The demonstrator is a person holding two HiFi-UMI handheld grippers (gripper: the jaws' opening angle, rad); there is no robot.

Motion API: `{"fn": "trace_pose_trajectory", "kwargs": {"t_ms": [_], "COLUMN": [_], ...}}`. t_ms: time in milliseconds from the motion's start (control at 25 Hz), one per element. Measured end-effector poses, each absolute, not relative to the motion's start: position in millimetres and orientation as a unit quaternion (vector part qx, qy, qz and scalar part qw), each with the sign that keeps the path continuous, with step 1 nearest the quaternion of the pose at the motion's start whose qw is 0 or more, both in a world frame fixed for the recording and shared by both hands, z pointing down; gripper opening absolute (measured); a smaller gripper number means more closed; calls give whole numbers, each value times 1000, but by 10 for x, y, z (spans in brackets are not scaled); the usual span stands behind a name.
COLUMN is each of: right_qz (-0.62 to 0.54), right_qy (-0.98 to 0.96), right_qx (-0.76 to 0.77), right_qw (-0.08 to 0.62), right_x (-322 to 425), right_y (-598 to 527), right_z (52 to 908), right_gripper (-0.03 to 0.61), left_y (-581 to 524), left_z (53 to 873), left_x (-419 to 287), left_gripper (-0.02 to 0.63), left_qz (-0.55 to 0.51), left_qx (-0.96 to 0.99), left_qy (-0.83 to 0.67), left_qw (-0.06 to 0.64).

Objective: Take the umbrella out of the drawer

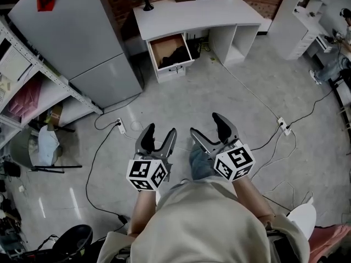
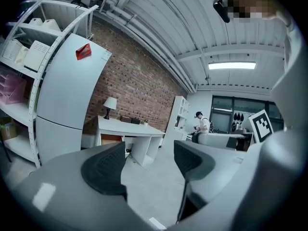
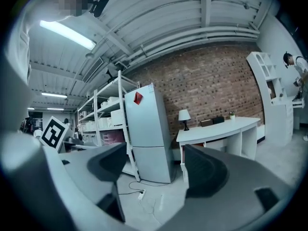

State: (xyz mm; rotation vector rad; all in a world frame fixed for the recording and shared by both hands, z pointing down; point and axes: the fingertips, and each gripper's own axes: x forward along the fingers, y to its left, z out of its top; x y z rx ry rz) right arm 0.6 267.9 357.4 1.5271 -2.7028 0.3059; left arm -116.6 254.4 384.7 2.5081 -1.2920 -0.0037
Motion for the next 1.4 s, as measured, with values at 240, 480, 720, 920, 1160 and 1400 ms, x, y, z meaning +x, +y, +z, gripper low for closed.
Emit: {"fn": "trace_pose_trajectory", "kwargs": {"t_ms": [240, 480, 720, 920, 1160, 1400], "right_qz": [96, 90, 88, 88, 95, 115], "right_qy": [-866, -874, -877, -884, -892, -894], "right_qx": [491, 477, 473, 459, 442, 432], "right_qw": [1, 6, 4, 10, 11, 22], "right_x": [242, 506, 846, 1042, 1145, 1142], "right_y": [1869, 1052, 257, -311, -761, -942], "right_z": [3507, 3366, 3331, 3354, 3369, 3546], "right_gripper": [390, 391, 390, 390, 390, 390], "left_y": [1806, 1032, 261, -277, -665, -805], "left_z": [3845, 3664, 3598, 3605, 3640, 3864], "left_x": [-1000, -713, -399, -225, -133, -171], "left_gripper": [354, 357, 357, 357, 357, 357], "left_qz": [4, -7, -15, -20, -23, 1], "left_qx": [874, 874, 872, 865, 853, 840], "left_qy": [-460, -462, -465, -479, -498, -511], "left_qw": [157, 150, 149, 148, 156, 180]}}
